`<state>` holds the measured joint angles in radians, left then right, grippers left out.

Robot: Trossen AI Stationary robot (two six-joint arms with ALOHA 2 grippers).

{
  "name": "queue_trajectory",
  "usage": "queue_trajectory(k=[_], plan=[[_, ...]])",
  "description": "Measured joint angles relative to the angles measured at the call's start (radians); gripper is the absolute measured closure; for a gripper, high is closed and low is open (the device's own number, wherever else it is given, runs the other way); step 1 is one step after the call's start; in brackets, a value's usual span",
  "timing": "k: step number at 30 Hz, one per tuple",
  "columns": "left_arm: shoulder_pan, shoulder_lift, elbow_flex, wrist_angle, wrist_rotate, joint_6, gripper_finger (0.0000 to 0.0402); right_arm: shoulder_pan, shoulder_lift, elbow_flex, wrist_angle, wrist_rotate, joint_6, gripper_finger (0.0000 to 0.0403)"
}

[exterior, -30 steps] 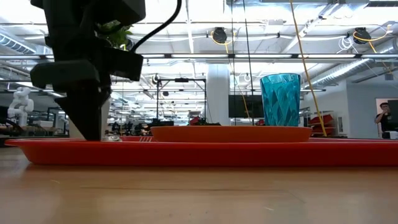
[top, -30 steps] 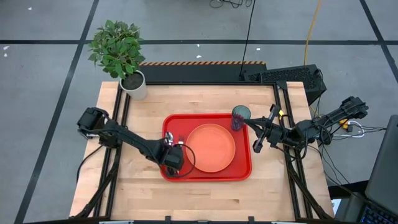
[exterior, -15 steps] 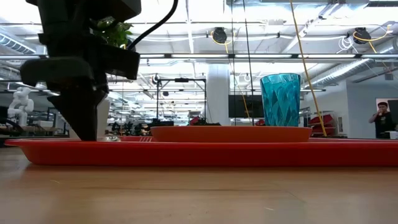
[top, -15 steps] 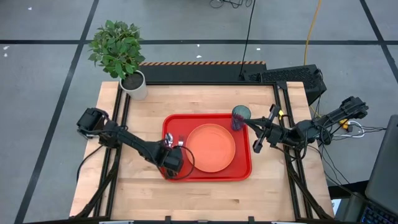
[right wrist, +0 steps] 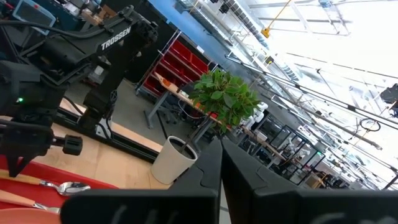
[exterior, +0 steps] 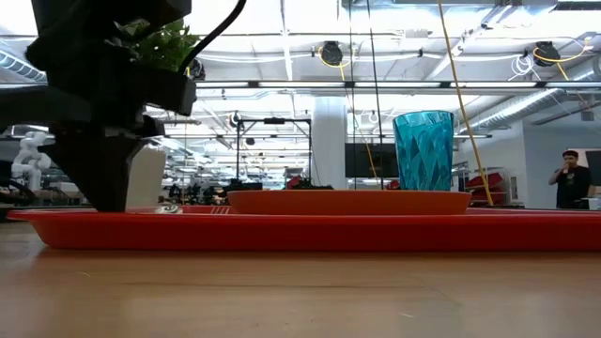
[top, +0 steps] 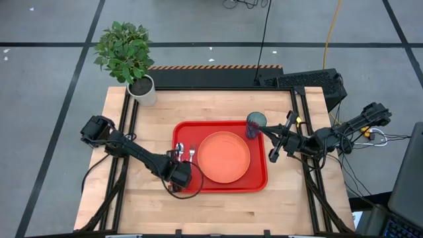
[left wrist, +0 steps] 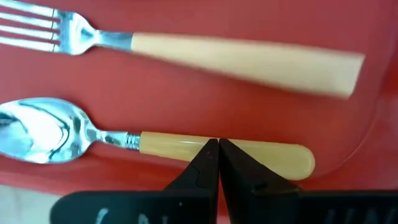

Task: Pick and place plate/cup/fork/spoon on tray
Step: Adjust the utensils on the red tray

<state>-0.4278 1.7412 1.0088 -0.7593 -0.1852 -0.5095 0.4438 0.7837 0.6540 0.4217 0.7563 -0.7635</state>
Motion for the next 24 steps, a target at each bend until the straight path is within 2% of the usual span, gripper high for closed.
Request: queue_trajectory(k=[8,13,20,24], plan=[[0.010,0.001,-0.001,-0.031,-0.030,0.066,0.0394,0.000,0.000,0.000,0.000,0.000,0.000,0.0403],[0.025,0.001,-0.003,-0.002,-0.041,0.074,0.0383,0.000,0.000,0.000,0.000,-0.001,0.000,0.0403],[0.036,0.003,-0.003,0.075,-0.047,0.105,0.0398,0.000,0.000,0.000,0.000,-0.001,0.000,0.0403],[0.036,0.003,-0.003,0.076,-0.046,0.091,0.0386,0.000,0.000,0.000,0.000,-0.001,0.000,0.0403]])
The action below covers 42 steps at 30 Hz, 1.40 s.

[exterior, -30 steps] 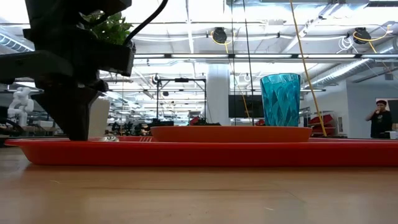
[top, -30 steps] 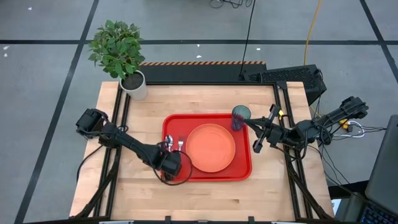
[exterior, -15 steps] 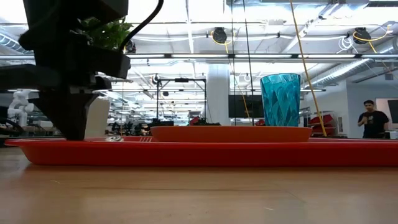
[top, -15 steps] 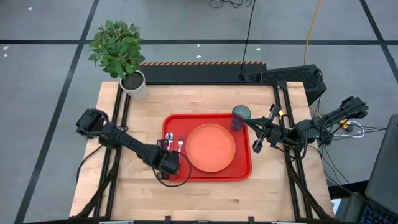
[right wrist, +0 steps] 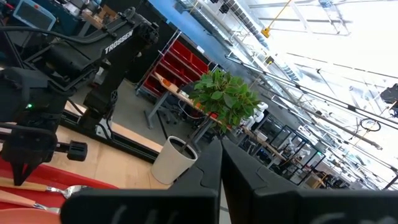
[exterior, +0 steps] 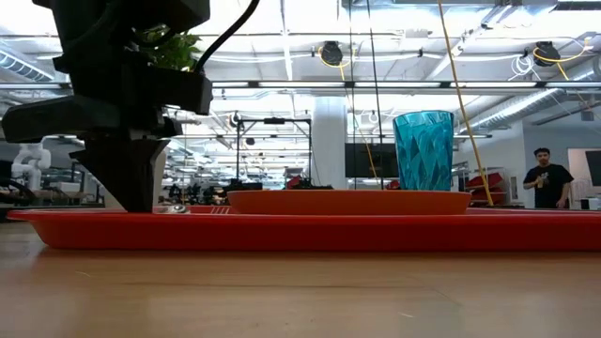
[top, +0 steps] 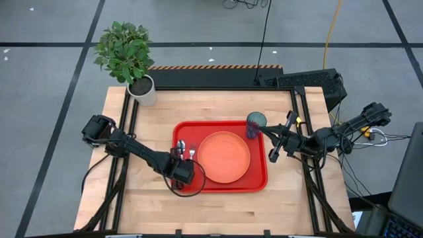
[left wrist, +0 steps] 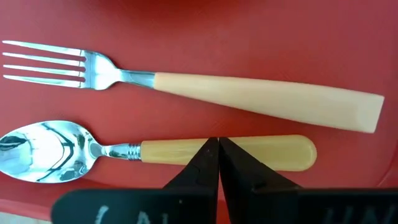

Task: Pick and place plate/cup/fork/spoon on tray
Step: Adjust the utensils on the red tray

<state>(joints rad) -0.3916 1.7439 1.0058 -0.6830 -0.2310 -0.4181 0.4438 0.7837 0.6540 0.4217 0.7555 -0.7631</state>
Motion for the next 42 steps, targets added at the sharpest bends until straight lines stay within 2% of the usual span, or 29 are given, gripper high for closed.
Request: queue_trajectory(k=[9,16,24,27,35,42], plan=[[-0.019,0.000,0.000,0.000,0.002,-0.037,0.0398,0.000,0.000,0.000,0.000,0.000,0.000,0.0403],[-0.040,0.000,0.000,-0.003,0.003,-0.067,0.0383,0.000,0.000,0.000,0.000,0.000,0.000,0.0403],[-0.034,-0.006,0.002,-0.020,0.010,-0.062,0.0395,0.000,0.000,0.000,0.000,0.000,0.000,0.0403],[-0.034,-0.018,0.000,-0.024,0.012,-0.061,0.0378,0.000,0.000,0.000,0.000,0.000,0.000,0.0403],[-0.029,-0.043,0.000,-0.018,-0.027,-0.073,0.0297,0.000,0.000,0.000,0.000,0.000,0.000,0.0403],[0.018,-0.043,0.000,0.053,-0.088,-0.012,0.0273,0.000,0.000,0.000,0.000,0.000,0.000,0.0403]])
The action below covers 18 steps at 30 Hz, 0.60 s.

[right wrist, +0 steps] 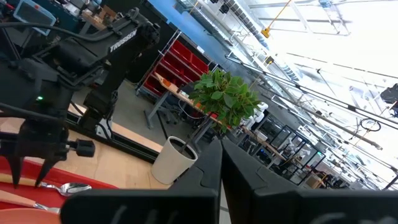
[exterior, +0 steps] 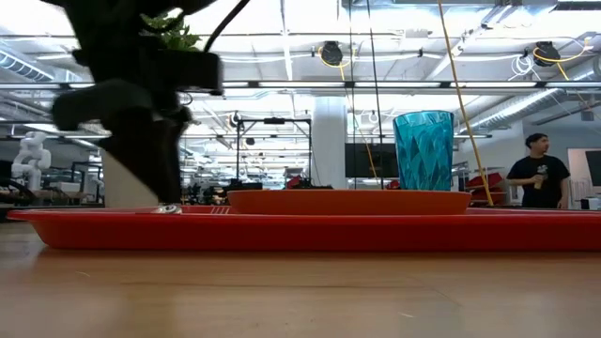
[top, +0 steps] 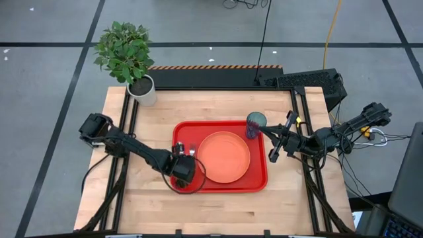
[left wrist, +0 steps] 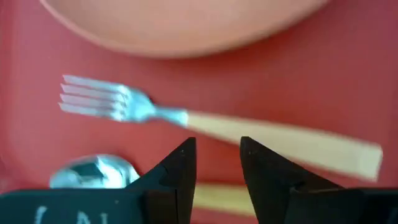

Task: Pick and place plate/cup/fork/spoon on tray
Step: Adjust the utensils on the red tray

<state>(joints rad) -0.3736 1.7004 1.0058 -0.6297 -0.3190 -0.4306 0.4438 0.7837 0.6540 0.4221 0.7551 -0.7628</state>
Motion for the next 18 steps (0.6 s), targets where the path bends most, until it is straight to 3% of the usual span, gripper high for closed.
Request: queue_trajectory(k=[6,12,18], plan=[[0.072,0.000,0.000,0.097,-0.022,0.108,0.0272,0.000,0.000,0.000,0.000,0.000,0.000,0.0403],[0.178,0.000,0.000,0.102,-0.060,0.097,0.0272,0.000,0.000,0.000,0.000,0.000,0.000,0.0403],[0.248,0.000,0.001,0.109,-0.080,0.207,0.0273,0.000,0.000,0.000,0.000,0.000,0.000,0.0403]])
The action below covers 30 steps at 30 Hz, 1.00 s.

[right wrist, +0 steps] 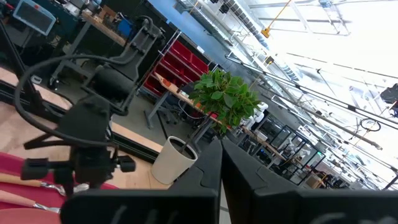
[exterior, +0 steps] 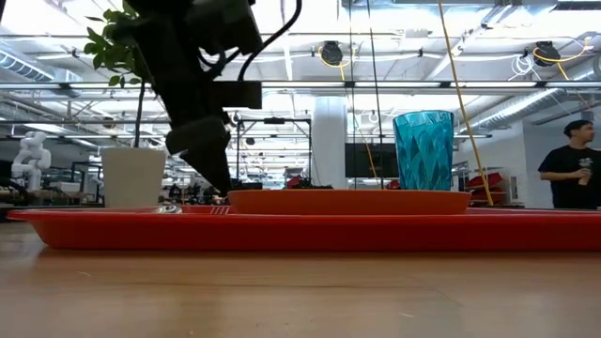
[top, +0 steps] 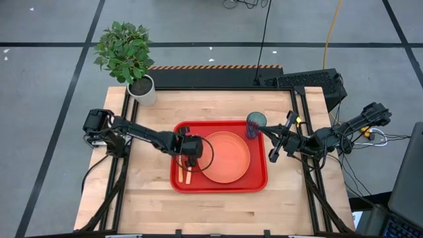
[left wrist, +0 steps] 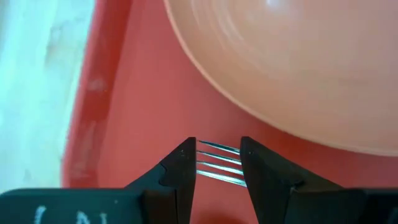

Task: Pick and place plate/cup/fork/spoon on tray
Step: Adjust the utensils on the red tray

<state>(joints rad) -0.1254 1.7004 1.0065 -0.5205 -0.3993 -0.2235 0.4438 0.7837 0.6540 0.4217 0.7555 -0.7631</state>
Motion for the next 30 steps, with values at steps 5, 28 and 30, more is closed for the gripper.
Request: queue_trajectory(k=[5,28,30], plan=[[0.045,0.000,0.000,0.006,-0.004,0.072,0.0273,0.000,0.000,0.000,0.000,0.000,-0.001,0.0403],[0.081,0.062,0.001,0.092,-0.003,0.118,0.0273,0.000,0.000,0.000,0.000,0.000,0.011,0.0403],[0.081,0.062,0.002,0.080,-0.004,0.119,0.0273,0.000,0.000,0.000,0.001,0.000,0.011,0.0403]])
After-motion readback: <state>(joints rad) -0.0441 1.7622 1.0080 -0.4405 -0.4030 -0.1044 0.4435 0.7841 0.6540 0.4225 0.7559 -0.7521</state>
